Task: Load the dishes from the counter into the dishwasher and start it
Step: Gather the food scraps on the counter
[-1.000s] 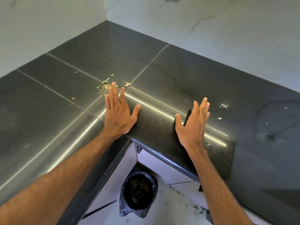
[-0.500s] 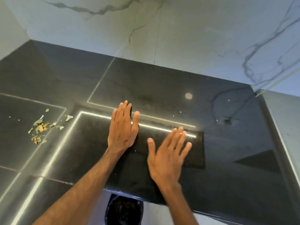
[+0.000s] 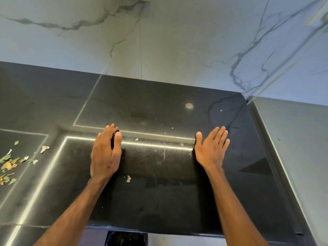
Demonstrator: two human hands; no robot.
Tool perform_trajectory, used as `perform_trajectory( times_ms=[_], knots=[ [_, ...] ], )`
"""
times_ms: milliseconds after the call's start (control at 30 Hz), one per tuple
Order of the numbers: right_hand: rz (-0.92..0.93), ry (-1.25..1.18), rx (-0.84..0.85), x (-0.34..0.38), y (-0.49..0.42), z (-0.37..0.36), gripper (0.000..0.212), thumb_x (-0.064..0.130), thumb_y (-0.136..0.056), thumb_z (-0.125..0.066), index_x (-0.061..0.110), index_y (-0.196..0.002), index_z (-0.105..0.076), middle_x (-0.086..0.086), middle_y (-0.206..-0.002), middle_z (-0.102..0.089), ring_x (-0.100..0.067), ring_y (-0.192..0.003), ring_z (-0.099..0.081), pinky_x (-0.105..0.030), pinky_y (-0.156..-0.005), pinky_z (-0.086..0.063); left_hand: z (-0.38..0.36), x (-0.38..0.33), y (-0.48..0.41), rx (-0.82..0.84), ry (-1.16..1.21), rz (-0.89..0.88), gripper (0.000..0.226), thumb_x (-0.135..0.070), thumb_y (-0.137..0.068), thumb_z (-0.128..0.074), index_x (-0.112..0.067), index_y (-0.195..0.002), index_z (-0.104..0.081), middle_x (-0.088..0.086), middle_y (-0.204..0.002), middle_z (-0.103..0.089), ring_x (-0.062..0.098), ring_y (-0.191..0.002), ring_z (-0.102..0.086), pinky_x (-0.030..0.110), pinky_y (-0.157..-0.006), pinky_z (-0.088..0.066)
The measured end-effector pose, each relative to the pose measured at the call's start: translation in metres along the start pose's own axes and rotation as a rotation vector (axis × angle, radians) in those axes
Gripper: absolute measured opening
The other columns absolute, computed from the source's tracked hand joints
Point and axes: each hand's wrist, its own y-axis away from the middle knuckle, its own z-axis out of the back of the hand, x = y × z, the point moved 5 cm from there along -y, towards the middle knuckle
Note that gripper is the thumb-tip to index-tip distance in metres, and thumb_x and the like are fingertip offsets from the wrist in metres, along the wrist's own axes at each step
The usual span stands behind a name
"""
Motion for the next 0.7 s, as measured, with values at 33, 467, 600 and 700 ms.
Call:
perform_trajectory(
  times_ms=[33, 467, 600, 700],
  knots=[
    [0.007, 0.062, 0.011, 0.009, 0.0, -0.005, 0.081, 0.056, -0.103, -0.02, -0.001, -0.158, -0.003, -0.021, -0.167, 0.002, -0.033, -0.155, 0.006, -0.057, -0.123, -0.002, -0.001, 0.0, 0.0, 0.001, -0.007, -0.003, 0.032, -0.032, -0.106, -0.042, -0.021, -0.13, -0.059, -0.008, -0.14, -0.056, 0.008, -0.131, -0.047, 0.031, -0.107, -0.036],
    [0.295, -0.045, 0.058, 0.034, -0.091, 0.023, 0.079, 0.054, -0.104, -0.028, 0.006, -0.16, 0.0, -0.013, -0.166, 0.017, -0.028, -0.153, 0.018, -0.051, -0.124, 0.006, -0.002, 0.005, 0.0, -0.03, -0.028, 0.029, 0.033, -0.029, -0.106, -0.046, -0.016, -0.132, -0.061, -0.002, -0.142, -0.057, 0.014, -0.132, -0.051, 0.027, -0.108, -0.034],
    [0.132, 0.071, 0.165, 0.004, -0.133, 0.014, 0.087, 0.064, -0.101, -0.017, 0.002, -0.159, 0.003, -0.021, -0.165, 0.015, -0.032, -0.153, 0.017, -0.053, -0.124, 0.004, -0.003, 0.004, -0.001, -0.033, -0.037, 0.013, 0.035, -0.032, -0.105, -0.045, -0.017, -0.132, -0.061, -0.003, -0.144, -0.056, 0.013, -0.134, -0.049, 0.029, -0.11, -0.035],
    [0.256, 0.09, 0.15, 0.039, -0.107, -0.007, 0.091, 0.067, -0.099, -0.006, -0.002, -0.157, 0.004, -0.023, -0.165, 0.012, -0.032, -0.154, 0.013, -0.048, -0.125, 0.004, -0.004, 0.003, -0.002, -0.032, -0.031, 0.017, 0.042, -0.039, -0.102, -0.041, -0.017, -0.132, -0.061, -0.004, -0.144, -0.055, 0.011, -0.135, -0.048, 0.03, -0.111, -0.035]
  ],
)
